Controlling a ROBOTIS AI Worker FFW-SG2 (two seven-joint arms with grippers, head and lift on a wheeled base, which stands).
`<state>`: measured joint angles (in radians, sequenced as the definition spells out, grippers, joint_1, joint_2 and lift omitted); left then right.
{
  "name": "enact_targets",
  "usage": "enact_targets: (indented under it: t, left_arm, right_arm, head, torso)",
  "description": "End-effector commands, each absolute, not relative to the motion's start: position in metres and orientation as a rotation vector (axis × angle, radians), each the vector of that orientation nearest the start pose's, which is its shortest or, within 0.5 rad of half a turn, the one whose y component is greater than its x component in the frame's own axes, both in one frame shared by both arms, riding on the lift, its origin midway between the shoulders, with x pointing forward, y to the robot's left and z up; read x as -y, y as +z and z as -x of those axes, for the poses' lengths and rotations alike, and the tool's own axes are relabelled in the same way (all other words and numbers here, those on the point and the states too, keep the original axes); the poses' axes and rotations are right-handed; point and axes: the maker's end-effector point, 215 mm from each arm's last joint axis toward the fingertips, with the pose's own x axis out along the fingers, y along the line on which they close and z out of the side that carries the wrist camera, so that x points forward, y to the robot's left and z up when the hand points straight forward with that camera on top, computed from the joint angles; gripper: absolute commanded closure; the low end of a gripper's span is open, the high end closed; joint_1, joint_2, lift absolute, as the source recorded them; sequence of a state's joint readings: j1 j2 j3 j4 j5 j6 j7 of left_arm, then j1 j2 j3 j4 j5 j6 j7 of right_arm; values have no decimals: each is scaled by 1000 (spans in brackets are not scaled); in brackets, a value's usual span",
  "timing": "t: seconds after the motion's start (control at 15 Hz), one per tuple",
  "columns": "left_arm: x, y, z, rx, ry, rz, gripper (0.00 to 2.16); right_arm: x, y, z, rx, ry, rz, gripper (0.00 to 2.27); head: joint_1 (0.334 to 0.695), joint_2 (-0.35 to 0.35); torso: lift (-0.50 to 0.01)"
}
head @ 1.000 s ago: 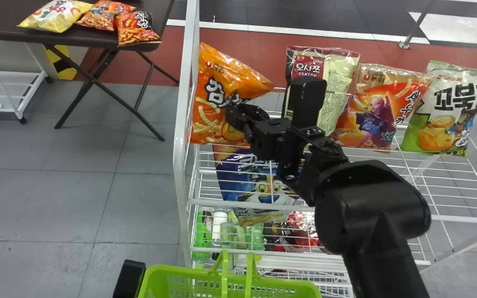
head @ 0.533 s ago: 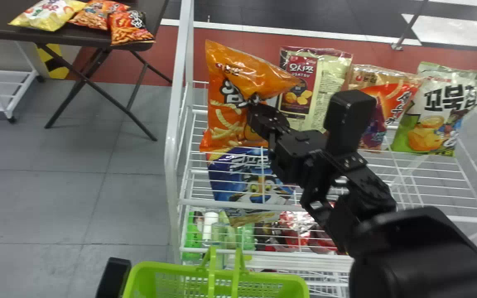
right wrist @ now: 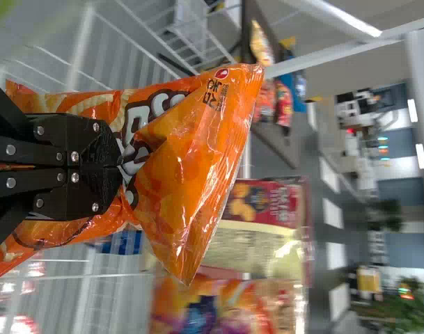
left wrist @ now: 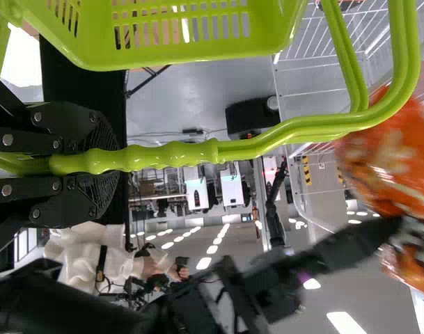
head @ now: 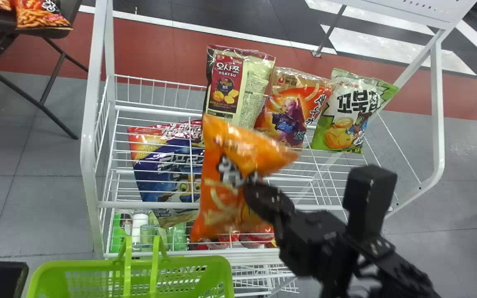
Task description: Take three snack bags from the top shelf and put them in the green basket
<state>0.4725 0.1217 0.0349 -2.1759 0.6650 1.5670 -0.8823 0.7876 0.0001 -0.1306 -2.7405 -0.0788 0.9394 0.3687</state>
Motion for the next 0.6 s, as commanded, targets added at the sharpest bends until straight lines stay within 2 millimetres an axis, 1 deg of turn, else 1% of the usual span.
enact_targets:
  t: [0.0,0.07,0.13,0.2,0.27,0.33,0.47,0.53]
  left_arm:
    - [2,-396,-160,-1195,-1186,994,1544]
    - [2,-397,-160,-1196,-1184,992,1544]
    - [2,-397,-161,-1195,-1183,986,1544]
    - [2,-397,-162,-1194,-1180,982,1544]
    - [3,-398,-162,-1195,-1179,976,1544]
    - [4,-396,-161,-1194,-1181,963,1544]
    - [5,-396,-161,-1195,-1183,957,1544]
    - [6,-396,-161,-1194,-1184,948,1544]
  right_arm:
    - [196,-358,-276,-645,310,-144,2111]
    - [195,-369,-258,-705,333,-197,2111]
    - [186,-389,-232,-813,365,-269,2111]
    - [178,-404,-210,-900,389,-315,2111]
    - [170,-417,-190,-976,406,-358,2111]
    - [157,-425,-172,-1036,446,-418,2111]
    - [134,-436,-141,-1137,509,-530,2111]
    - [126,-442,-138,-1148,527,-562,2111]
  head:
    - [695,-350]
    - [695,-350]
    - [695,-350]
    - [695,-350]
    - [695,-350]
    - [695,-350]
    - [695,-350]
    - [695,-350]
  torso:
    - [-28]
    - [-28]
    - [-28]
    - [-28]
    - [-28]
    - [-28]
    - [-28]
    - [-28]
